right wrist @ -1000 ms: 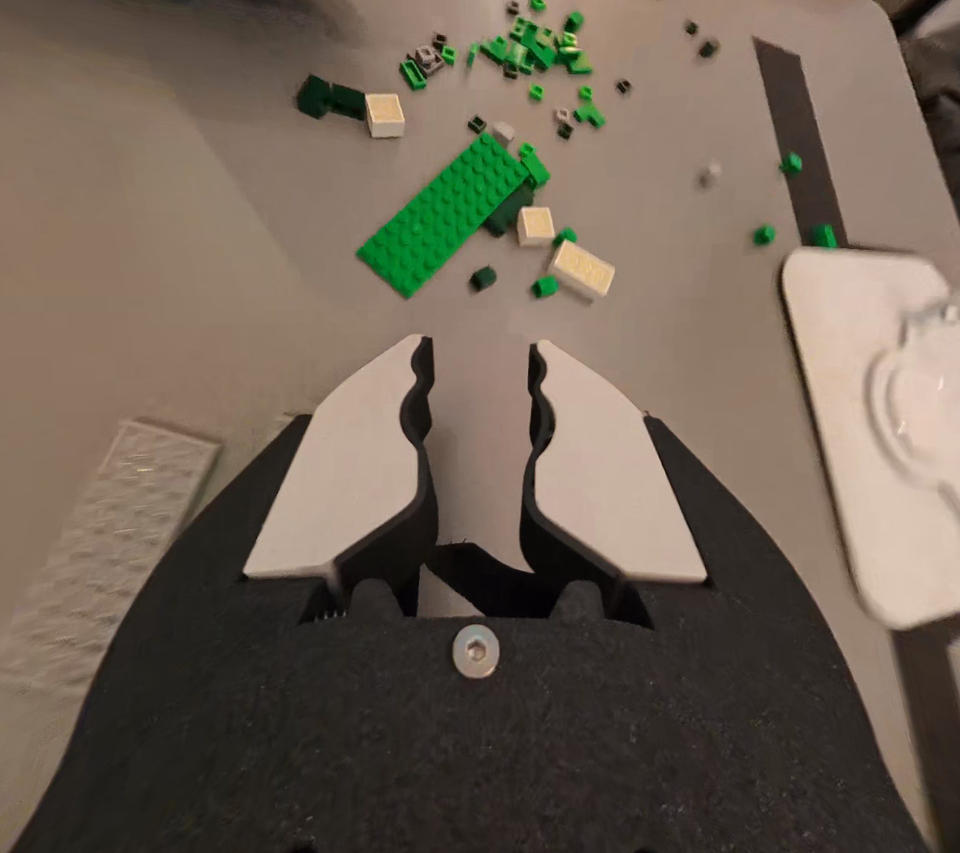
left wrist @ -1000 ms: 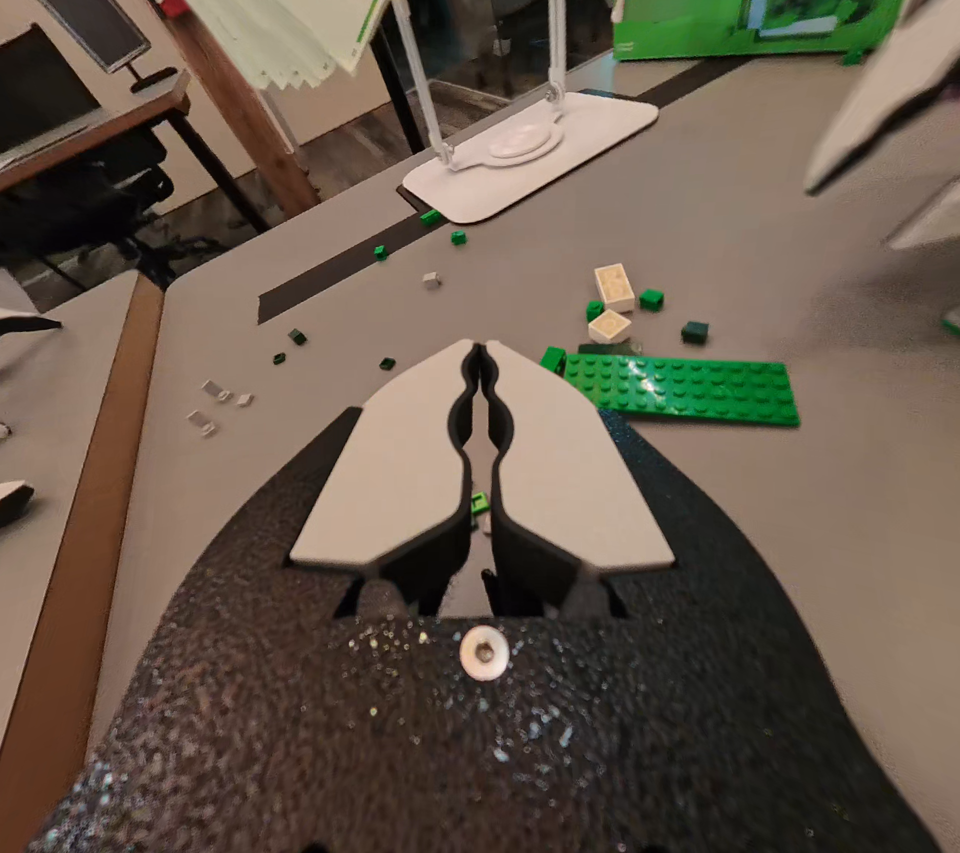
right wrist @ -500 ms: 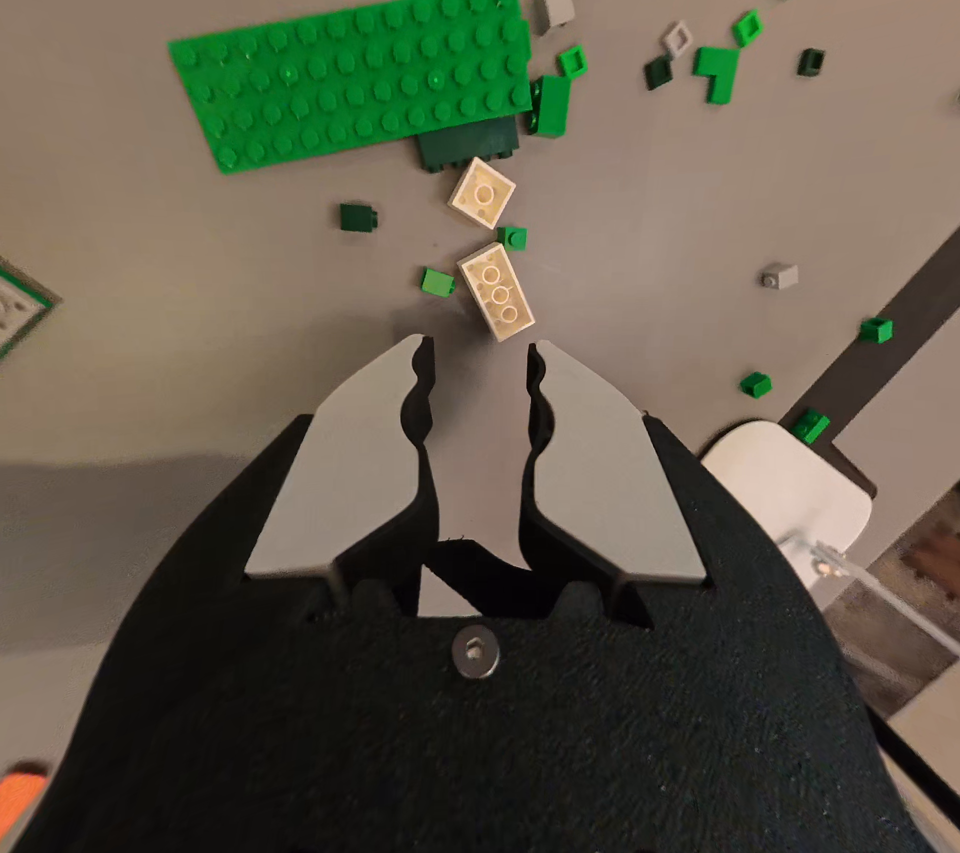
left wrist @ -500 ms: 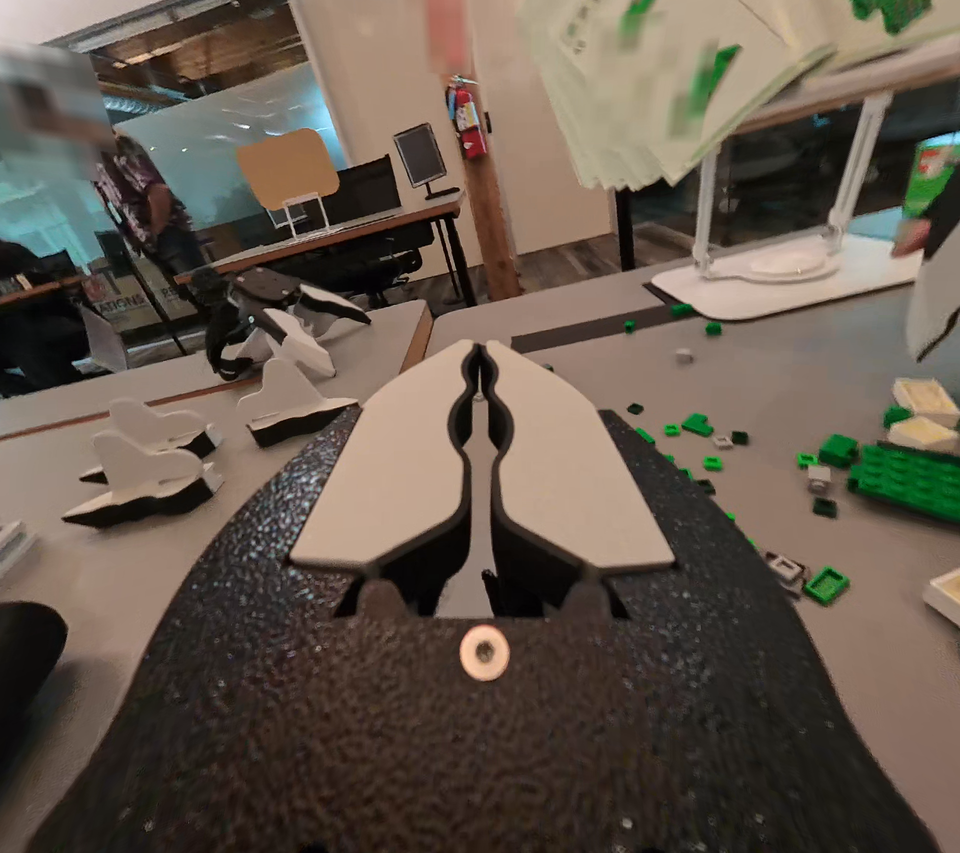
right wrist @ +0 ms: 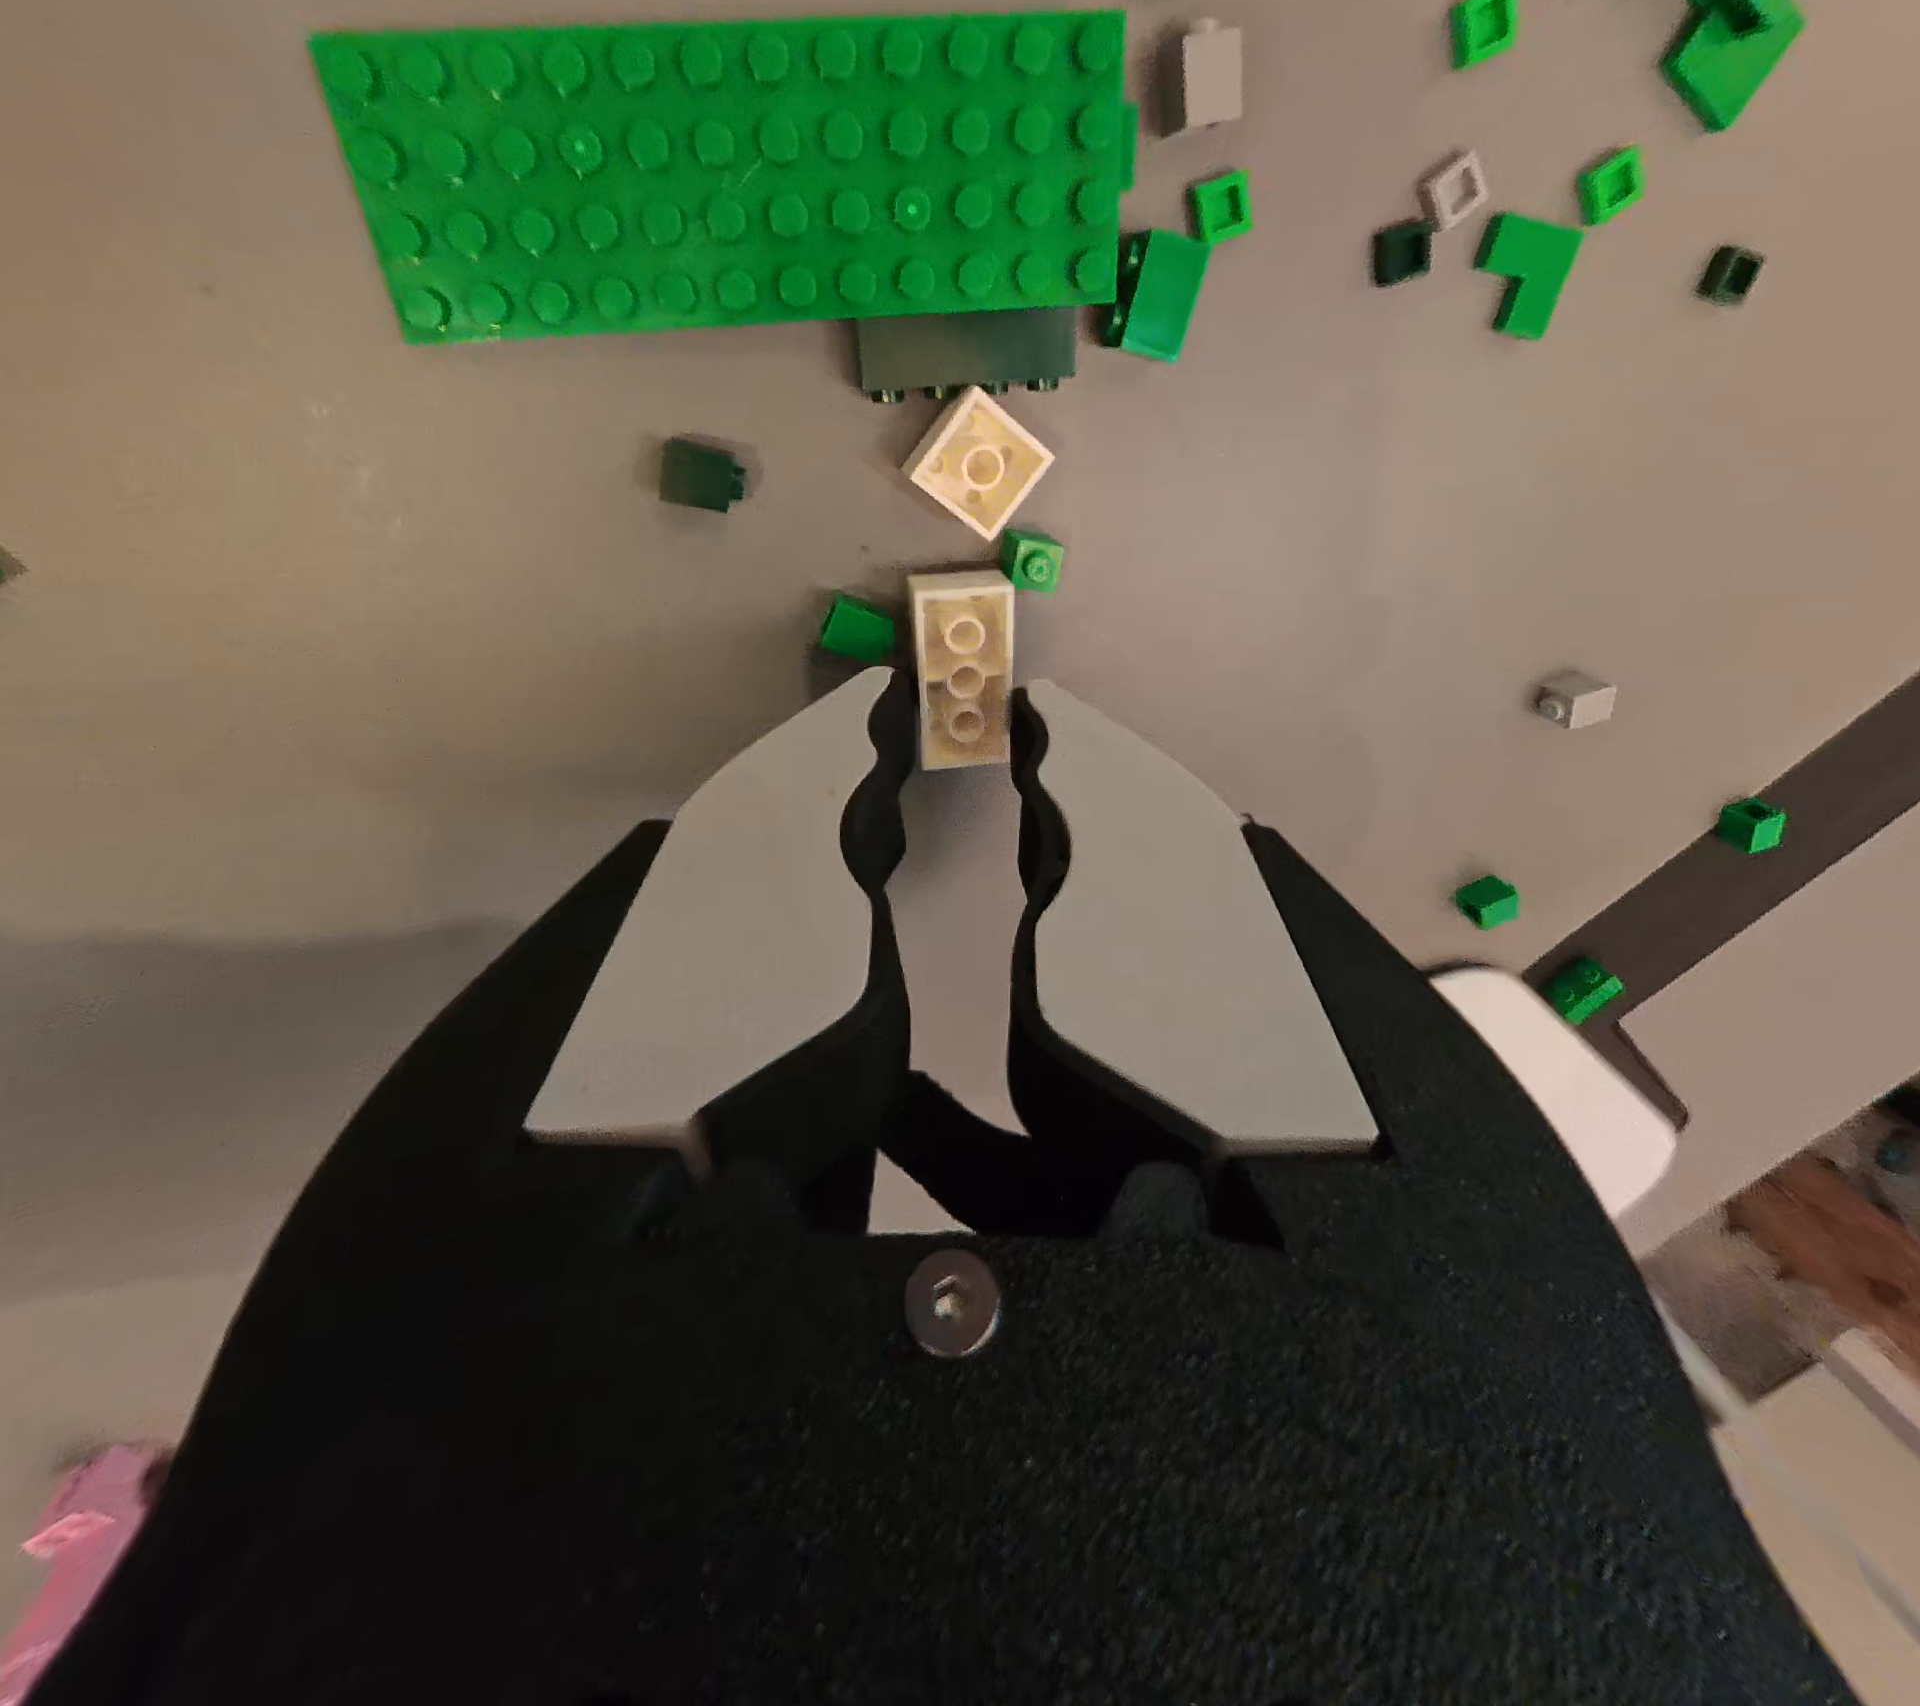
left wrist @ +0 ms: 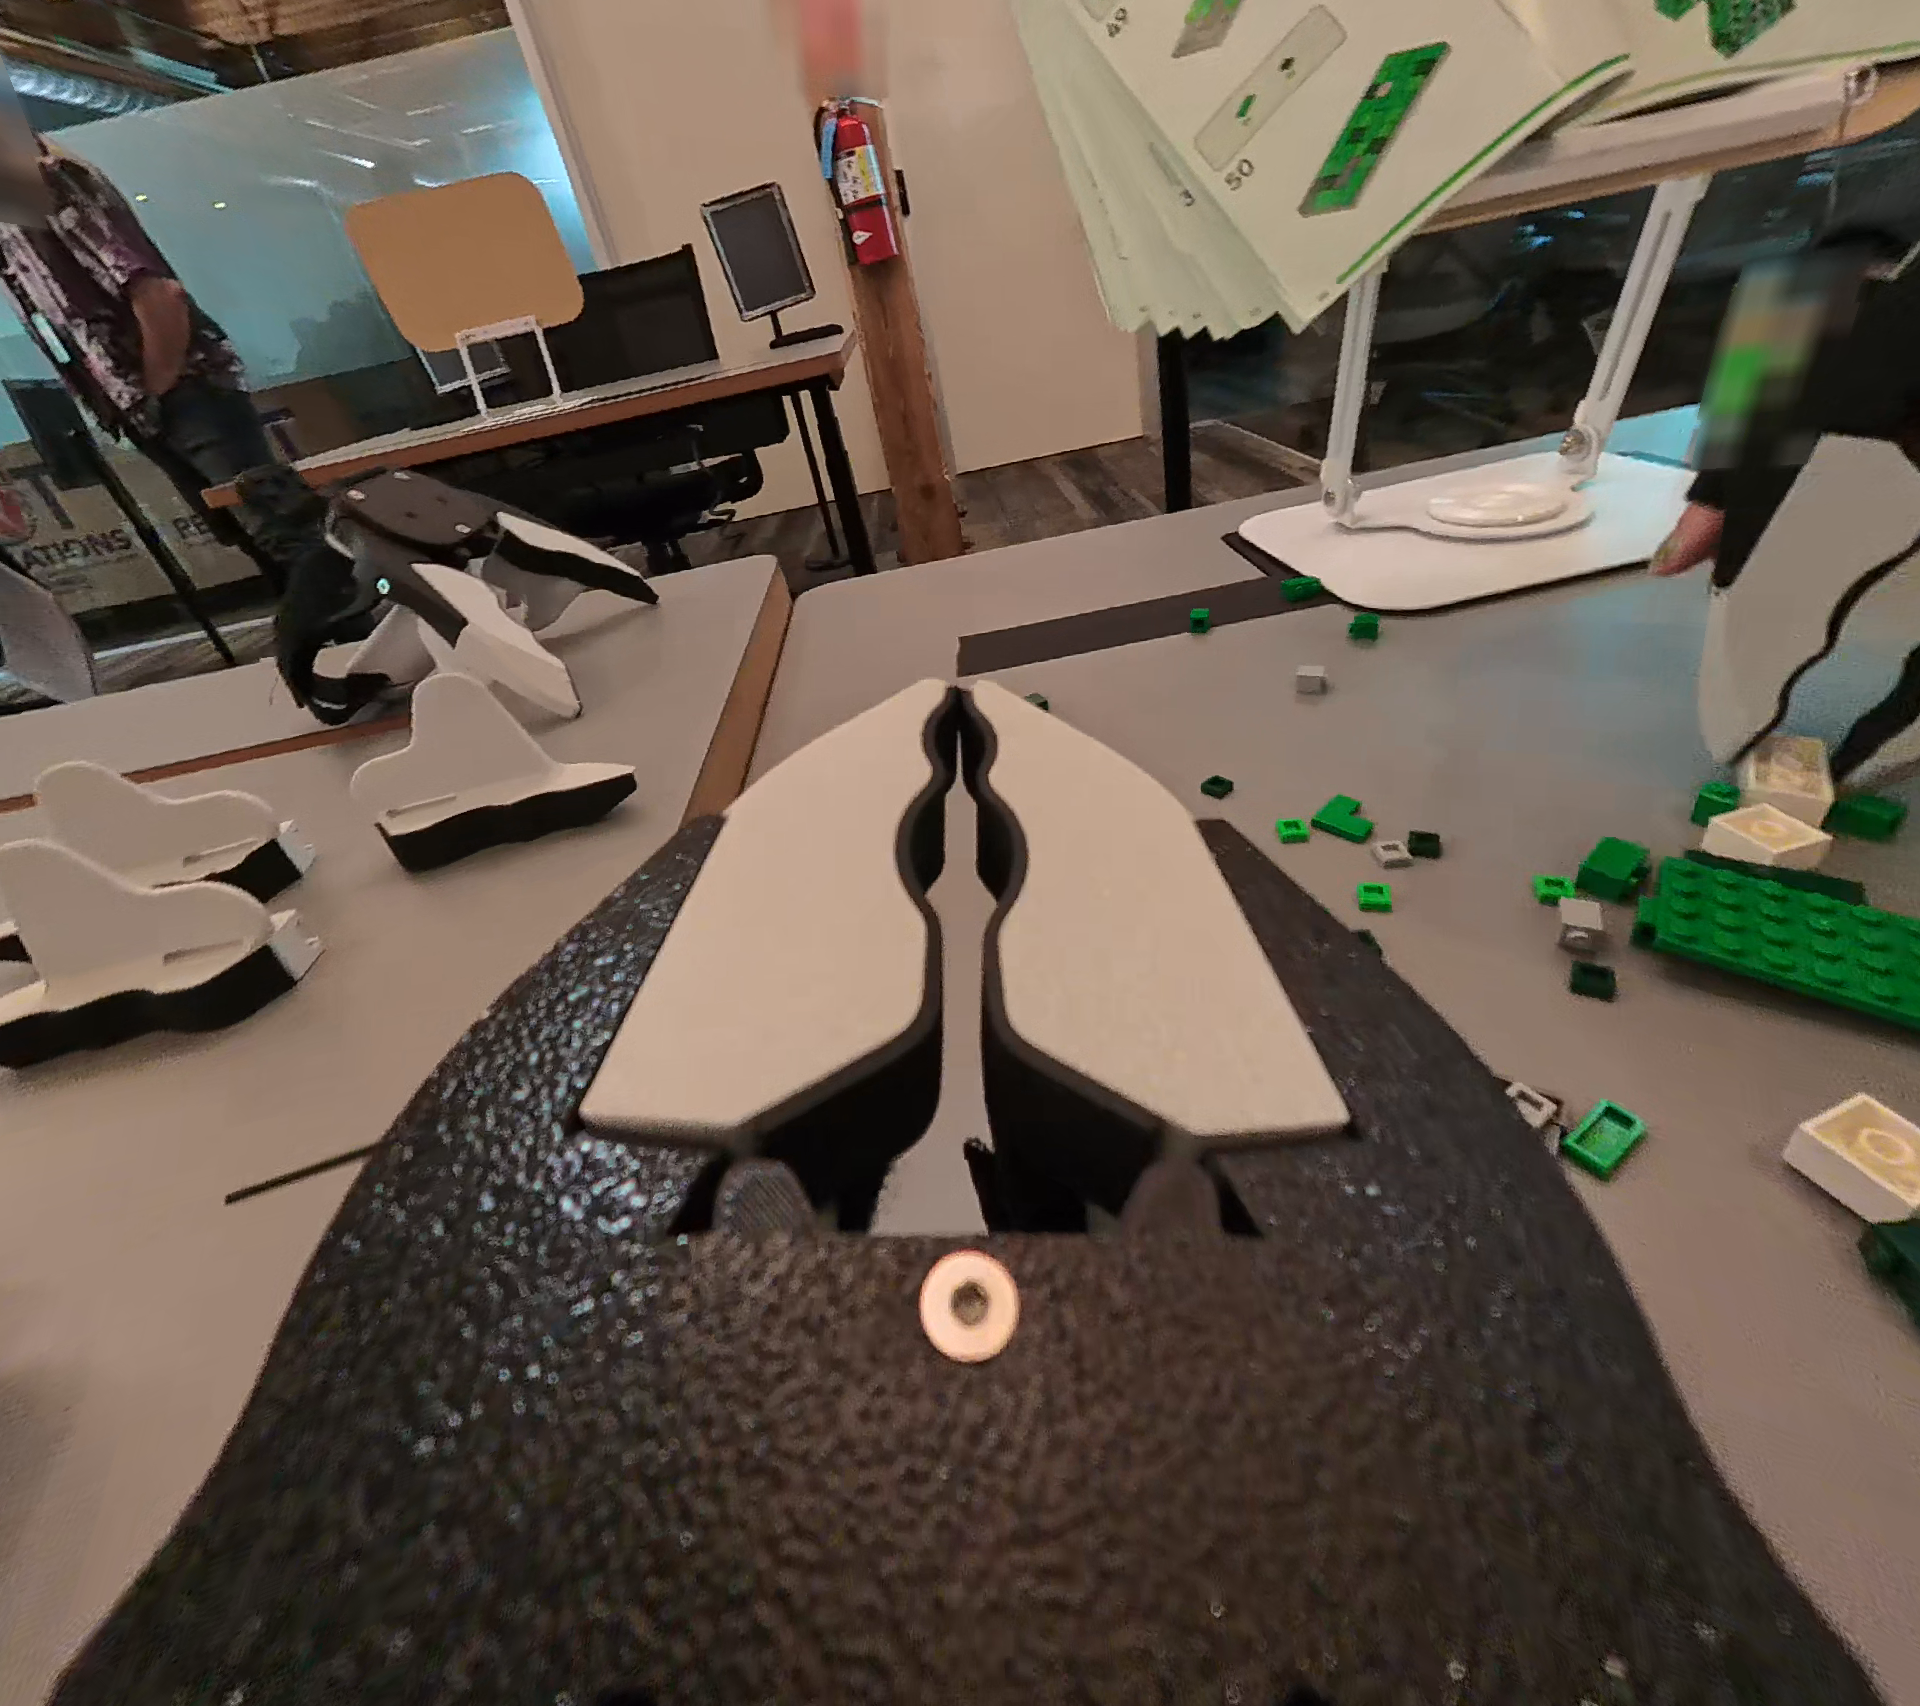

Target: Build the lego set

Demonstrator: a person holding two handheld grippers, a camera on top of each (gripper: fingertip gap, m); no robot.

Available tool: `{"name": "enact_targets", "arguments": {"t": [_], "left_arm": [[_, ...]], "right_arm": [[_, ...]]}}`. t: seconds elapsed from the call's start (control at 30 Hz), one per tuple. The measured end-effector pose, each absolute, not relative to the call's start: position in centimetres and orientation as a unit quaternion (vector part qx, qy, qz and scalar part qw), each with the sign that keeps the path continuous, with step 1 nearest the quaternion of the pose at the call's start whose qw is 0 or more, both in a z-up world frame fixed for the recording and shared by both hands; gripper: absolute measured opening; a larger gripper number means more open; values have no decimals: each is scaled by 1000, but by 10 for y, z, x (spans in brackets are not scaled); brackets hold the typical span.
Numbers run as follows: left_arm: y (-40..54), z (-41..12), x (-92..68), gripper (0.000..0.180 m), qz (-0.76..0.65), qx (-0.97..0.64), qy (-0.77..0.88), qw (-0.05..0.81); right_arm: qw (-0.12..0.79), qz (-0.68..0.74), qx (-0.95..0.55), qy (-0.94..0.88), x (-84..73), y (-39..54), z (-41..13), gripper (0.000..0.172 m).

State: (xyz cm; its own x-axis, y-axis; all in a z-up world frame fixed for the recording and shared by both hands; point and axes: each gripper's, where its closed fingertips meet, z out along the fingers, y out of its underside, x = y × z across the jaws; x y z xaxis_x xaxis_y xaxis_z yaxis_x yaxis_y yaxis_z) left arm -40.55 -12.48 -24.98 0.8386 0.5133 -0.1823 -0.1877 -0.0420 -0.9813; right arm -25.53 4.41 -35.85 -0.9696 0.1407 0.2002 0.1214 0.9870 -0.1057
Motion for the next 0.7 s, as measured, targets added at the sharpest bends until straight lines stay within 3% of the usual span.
{"name": "enact_targets", "arguments": {"t": [0.07,0.3,0.53,0.7], "left_arm": [[-121,-252,-403,0,258,-681,-109,677],[-114,-251,-394,0,237,-680,-96,687],[-105,-255,-381,0,219,-690,-73,687],[-101,-257,-375,0,221,-697,-53,680]], "right_arm": [[117,43,-112,-986,-257,50,-356,17],[302,86,-349,-883,-221,76,-312,17],[136,3,-485,-864,-101,61,-343,17],[91,-18,-520,-849,-80,66,-355,17]]}}
